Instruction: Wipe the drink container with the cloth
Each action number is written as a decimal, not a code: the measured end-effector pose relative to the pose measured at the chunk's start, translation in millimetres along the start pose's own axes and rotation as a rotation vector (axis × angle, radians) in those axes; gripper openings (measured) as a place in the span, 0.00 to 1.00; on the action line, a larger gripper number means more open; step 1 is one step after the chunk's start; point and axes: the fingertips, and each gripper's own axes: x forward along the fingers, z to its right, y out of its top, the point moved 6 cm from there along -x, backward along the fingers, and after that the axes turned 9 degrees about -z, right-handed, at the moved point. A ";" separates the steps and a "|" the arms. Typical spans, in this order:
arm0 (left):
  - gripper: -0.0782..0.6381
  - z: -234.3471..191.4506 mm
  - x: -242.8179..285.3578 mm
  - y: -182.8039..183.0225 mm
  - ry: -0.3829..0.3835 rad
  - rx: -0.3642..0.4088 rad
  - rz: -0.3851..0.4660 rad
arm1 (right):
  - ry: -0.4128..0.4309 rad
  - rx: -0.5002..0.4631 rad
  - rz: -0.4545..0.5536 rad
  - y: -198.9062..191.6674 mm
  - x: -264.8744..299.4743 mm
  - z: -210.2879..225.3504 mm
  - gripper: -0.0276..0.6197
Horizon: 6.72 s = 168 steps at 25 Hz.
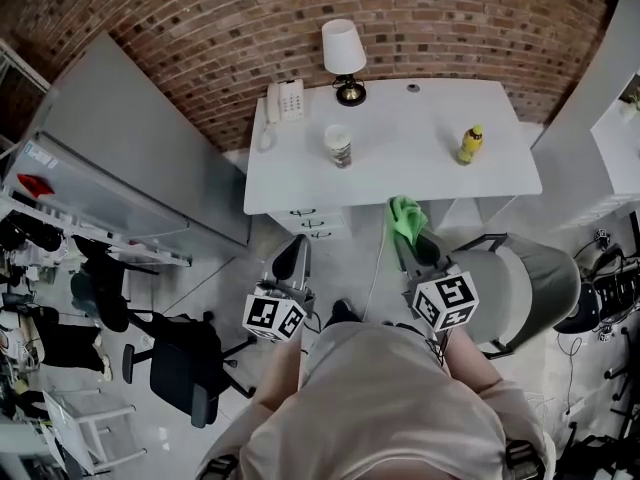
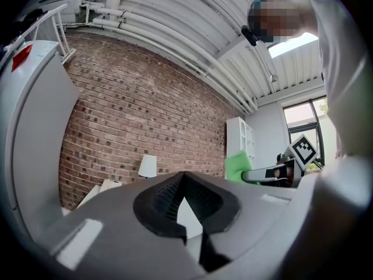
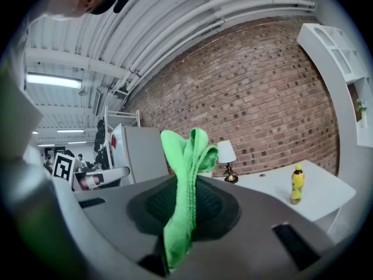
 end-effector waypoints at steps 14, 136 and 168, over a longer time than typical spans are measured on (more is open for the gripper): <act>0.12 -121.8 124.3 6.8 -0.166 0.019 -0.029 | -0.101 0.010 -0.033 32.9 144.8 39.3 0.11; 0.12 -203.3 386.0 -116.7 -0.256 0.111 -0.433 | 0.316 0.294 -0.751 -171.7 502.3 242.1 0.11; 0.12 -206.7 385.5 -120.3 -0.365 0.163 -0.389 | 0.127 0.423 -0.370 -59.1 394.2 197.7 0.11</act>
